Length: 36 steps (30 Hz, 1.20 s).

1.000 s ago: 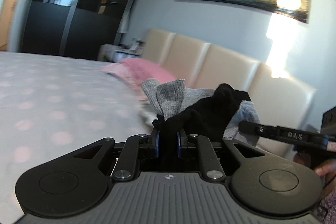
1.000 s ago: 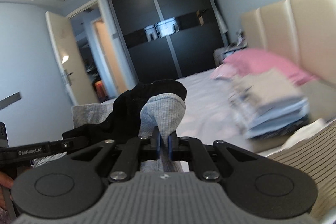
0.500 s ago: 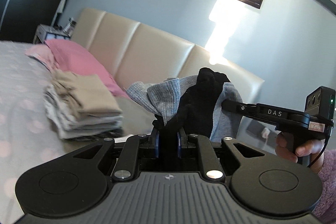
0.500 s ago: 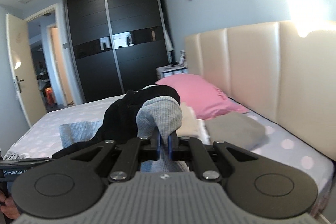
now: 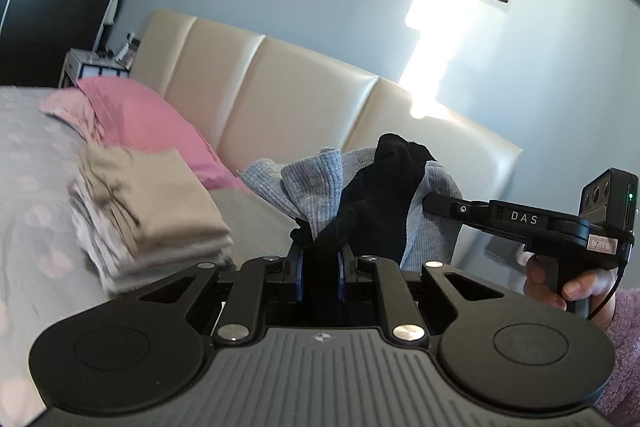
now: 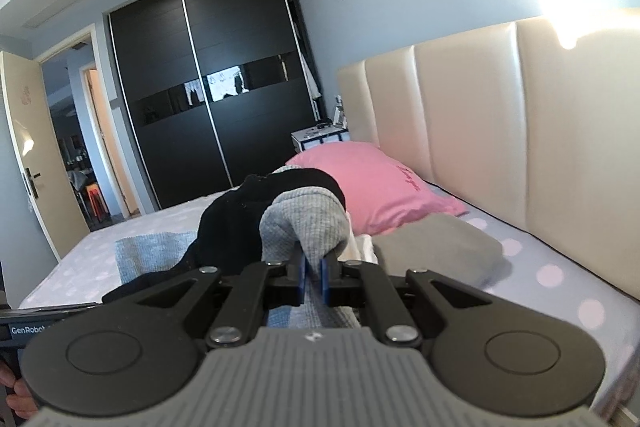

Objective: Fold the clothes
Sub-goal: 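Lift the folded grey top with both tools and carry it toward the headboard, then lower the folded grey top onto the stack of folded clothes with both tools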

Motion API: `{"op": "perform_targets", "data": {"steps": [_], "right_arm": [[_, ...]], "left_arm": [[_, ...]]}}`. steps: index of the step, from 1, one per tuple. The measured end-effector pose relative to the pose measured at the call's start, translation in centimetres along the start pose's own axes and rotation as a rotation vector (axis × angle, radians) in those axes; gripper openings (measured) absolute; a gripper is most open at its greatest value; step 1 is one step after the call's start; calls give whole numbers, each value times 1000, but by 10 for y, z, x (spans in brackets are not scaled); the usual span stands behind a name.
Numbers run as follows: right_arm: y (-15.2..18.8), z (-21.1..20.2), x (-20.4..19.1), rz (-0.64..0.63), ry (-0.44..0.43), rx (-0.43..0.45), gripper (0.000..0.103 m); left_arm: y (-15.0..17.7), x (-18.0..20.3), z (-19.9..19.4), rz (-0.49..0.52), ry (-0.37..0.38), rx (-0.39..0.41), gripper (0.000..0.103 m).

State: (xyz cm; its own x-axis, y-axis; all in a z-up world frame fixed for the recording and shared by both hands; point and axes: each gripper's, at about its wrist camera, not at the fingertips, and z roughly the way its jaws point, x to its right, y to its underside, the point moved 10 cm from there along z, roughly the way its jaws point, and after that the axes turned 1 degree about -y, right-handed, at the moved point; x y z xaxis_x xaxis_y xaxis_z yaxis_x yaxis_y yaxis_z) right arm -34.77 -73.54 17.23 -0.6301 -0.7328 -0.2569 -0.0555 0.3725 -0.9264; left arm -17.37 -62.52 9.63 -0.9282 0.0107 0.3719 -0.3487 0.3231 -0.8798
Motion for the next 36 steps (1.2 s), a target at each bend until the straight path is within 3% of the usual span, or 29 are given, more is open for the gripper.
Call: {"op": "perform_targets", "data": {"steps": [8, 16, 29, 32, 36], "right_arm": [[-39, 82, -5, -7, -63, 26, 8], [-73, 165, -5, -19, -65, 38, 8], [-87, 314, -7, -109, 24, -46, 8], [-81, 356, -9, -133, 48, -79, 8], [-64, 400, -2, -117, 70, -116, 8]], "left_arm": [[-55, -39, 25, 102, -83, 40, 13], [-89, -76, 67, 162, -137, 67, 13], [-122, -174, 157, 225, -254, 14, 13], [-121, -205, 179, 178, -286, -28, 13], [-112, -228, 201, 224, -329, -63, 13]]}}
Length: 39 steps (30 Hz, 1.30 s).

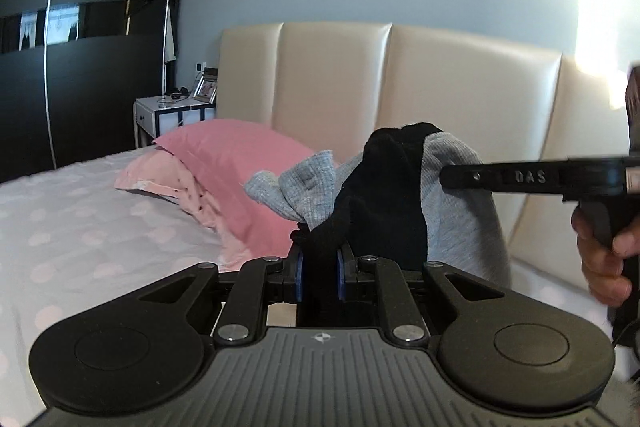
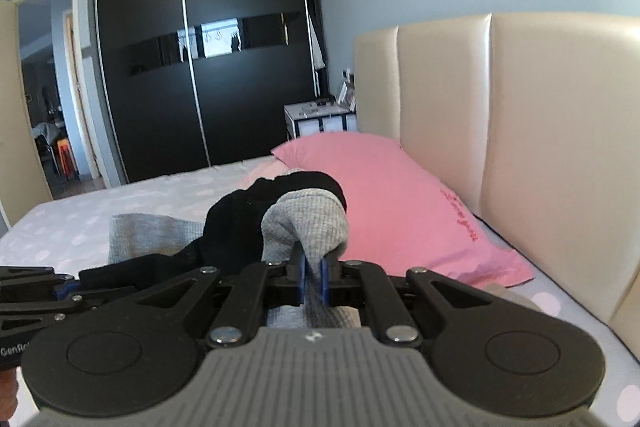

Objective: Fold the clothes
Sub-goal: 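Lower the folded grey top onto the stack of folded clothes with both tools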

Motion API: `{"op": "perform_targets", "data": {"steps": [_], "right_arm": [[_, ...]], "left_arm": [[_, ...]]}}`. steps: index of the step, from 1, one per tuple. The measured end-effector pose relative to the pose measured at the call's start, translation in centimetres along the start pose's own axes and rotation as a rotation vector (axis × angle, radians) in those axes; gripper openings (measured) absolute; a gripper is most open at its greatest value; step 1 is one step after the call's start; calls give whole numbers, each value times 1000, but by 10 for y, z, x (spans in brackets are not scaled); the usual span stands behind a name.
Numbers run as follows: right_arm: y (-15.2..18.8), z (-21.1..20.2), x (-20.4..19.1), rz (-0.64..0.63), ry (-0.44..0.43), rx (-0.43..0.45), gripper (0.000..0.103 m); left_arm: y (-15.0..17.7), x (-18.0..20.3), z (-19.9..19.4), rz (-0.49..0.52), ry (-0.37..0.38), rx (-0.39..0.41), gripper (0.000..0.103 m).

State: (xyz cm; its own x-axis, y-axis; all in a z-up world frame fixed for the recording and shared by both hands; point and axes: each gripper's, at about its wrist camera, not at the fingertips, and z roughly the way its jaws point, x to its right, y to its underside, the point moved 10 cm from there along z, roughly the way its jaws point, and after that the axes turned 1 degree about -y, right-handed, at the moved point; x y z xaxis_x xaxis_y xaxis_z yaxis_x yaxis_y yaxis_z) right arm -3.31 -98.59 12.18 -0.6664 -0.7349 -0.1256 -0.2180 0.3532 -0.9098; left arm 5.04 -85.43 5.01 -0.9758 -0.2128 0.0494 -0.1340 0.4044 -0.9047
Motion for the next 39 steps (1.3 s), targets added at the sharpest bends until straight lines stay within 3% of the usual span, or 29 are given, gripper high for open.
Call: {"op": "perform_targets", "data": {"steps": [6, 9, 10, 12, 17, 19, 25, 27, 31, 39], "right_arm": [[18, 50, 4, 24, 38, -40, 10], [23, 64, 7, 49, 61, -40, 20], [22, 66, 10, 59, 73, -30, 32], [19, 65, 15, 83, 93, -12, 36], [22, 40, 16, 73, 56, -20, 35], [28, 28, 14, 51, 33, -27, 30], [62, 5, 11, -13, -4, -68, 26], [78, 2, 12, -33, -8, -86, 25], [100, 24, 27, 14, 14, -122, 17], [112, 60, 51, 184, -31, -168, 17]], "left_arm": [[17, -15, 30, -15, -57, -80, 16], [18, -26, 38, -49, -104, -108, 19], [17, -29, 36, -42, -126, -102, 19], [13, -36, 31, -55, -162, -89, 20], [2, -28, 3, -66, -131, -44, 20], [2, -15, -2, -49, -101, -44, 20], [30, 25, 1, 21, -40, -68, 20], [44, 26, 12, 31, -57, -99, 19], [58, 18, 34, 20, -72, -140, 16], [72, 3, 63, -57, -96, -213, 13]]}}
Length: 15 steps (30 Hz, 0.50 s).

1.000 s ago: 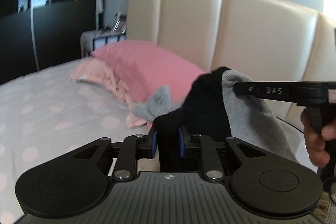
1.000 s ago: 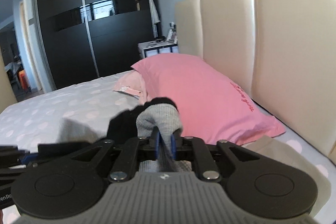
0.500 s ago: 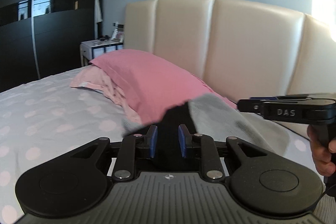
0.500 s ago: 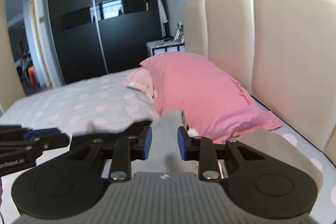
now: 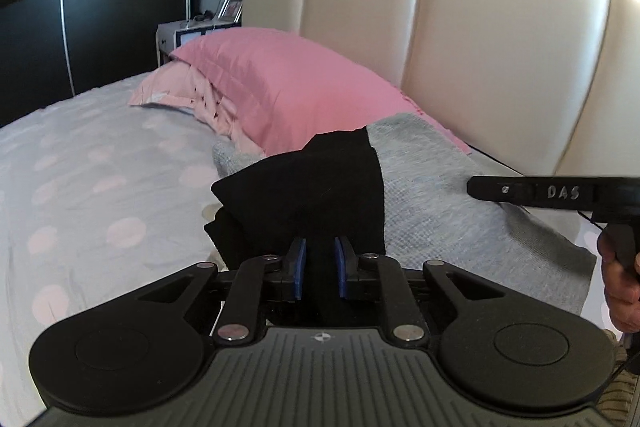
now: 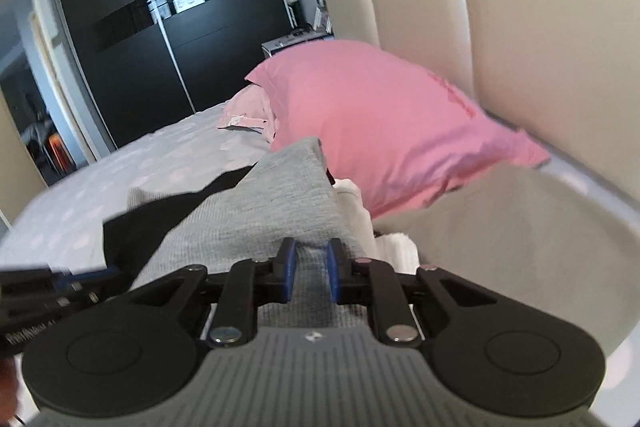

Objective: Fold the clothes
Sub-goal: 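Lower the folded grey top onto the stack of folded clothes with both tools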

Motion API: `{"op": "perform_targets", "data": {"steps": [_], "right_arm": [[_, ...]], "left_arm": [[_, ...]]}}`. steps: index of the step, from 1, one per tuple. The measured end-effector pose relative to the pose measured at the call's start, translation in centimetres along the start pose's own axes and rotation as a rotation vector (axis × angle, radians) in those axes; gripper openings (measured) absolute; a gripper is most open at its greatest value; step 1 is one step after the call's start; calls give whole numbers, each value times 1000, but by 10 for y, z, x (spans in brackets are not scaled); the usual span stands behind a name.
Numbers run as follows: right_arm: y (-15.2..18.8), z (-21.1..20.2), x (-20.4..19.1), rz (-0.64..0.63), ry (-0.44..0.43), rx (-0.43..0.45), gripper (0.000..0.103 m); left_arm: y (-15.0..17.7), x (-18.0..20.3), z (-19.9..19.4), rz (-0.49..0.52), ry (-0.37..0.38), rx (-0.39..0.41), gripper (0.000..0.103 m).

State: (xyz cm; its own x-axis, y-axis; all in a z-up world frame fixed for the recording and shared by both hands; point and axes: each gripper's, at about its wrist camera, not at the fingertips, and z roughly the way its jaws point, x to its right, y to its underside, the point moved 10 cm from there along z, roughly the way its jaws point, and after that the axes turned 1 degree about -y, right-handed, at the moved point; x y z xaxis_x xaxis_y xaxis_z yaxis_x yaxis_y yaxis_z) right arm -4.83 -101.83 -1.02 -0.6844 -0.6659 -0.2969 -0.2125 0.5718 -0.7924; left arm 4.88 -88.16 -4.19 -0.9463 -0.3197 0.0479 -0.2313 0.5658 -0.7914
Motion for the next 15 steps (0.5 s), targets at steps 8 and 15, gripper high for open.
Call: {"op": "perform_targets", "data": {"steps": [8, 15], "right_arm": [[-7, -49, -18, -52, -5, 63, 27], [18, -93, -23, -133, -21, 52, 21]], "left_arm": [[-11, 15, -54, 1, 48, 102, 14], [7, 47, -68, 74, 45, 76, 14]]}}
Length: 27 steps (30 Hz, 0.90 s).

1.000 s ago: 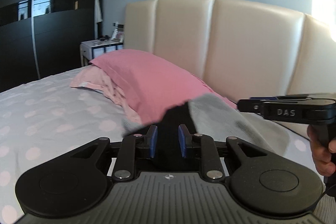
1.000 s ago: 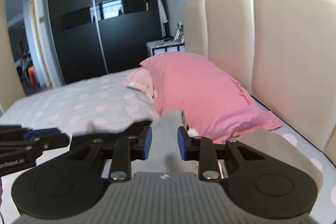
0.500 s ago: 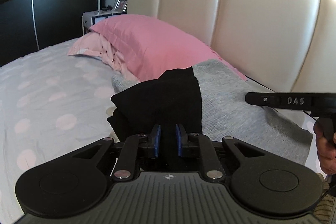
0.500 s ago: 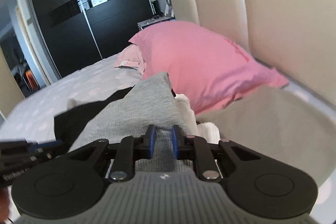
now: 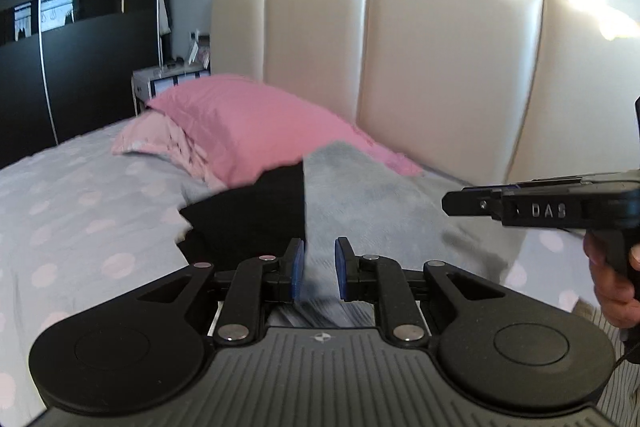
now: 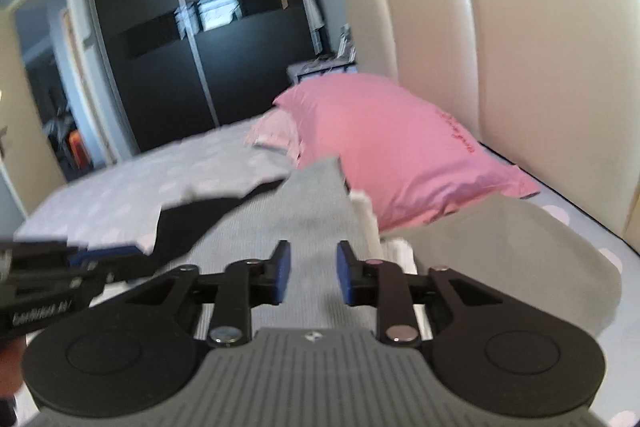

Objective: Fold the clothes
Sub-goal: 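Lower the folded grey top onto the stack of folded clothes with both tools, then open both tools and release the grey top on the stack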

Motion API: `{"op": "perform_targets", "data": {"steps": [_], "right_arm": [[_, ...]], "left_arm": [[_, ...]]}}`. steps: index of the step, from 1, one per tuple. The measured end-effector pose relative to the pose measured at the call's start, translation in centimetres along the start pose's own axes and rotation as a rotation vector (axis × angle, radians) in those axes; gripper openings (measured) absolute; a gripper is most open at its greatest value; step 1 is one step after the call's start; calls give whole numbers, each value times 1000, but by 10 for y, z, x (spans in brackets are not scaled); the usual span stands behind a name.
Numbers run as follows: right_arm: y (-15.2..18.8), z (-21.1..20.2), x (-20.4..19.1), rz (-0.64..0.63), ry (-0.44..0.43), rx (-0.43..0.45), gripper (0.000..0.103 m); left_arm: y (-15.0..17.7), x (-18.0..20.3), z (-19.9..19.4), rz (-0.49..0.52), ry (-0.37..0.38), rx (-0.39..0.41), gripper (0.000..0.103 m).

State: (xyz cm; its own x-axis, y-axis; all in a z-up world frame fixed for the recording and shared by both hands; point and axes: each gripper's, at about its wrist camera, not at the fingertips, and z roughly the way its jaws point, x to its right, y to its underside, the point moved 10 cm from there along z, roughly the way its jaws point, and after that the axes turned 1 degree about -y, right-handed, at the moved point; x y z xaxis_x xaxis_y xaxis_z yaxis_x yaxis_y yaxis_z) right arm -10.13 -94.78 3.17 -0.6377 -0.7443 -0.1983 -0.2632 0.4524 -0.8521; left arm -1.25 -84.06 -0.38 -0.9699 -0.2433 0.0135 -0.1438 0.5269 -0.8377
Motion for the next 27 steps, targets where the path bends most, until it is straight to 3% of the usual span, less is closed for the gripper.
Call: {"op": "perform_targets", "data": {"steps": [6, 12, 23, 27], "right_arm": [[40, 3, 20, 45, 67, -71, 13], [39, -35, 26, 84, 105, -38, 20], [20, -150, -54, 81, 18, 26, 58], [22, -193, -87, 70, 42, 46, 67]], "left_arm": [[19, -12, 10, -54, -34, -67, 12], [11, -18, -28, -63, -86, -46, 13], [-1, 11, -160, 23, -152, 45, 26], [4, 24, -206, 51, -177, 55, 45]]}}
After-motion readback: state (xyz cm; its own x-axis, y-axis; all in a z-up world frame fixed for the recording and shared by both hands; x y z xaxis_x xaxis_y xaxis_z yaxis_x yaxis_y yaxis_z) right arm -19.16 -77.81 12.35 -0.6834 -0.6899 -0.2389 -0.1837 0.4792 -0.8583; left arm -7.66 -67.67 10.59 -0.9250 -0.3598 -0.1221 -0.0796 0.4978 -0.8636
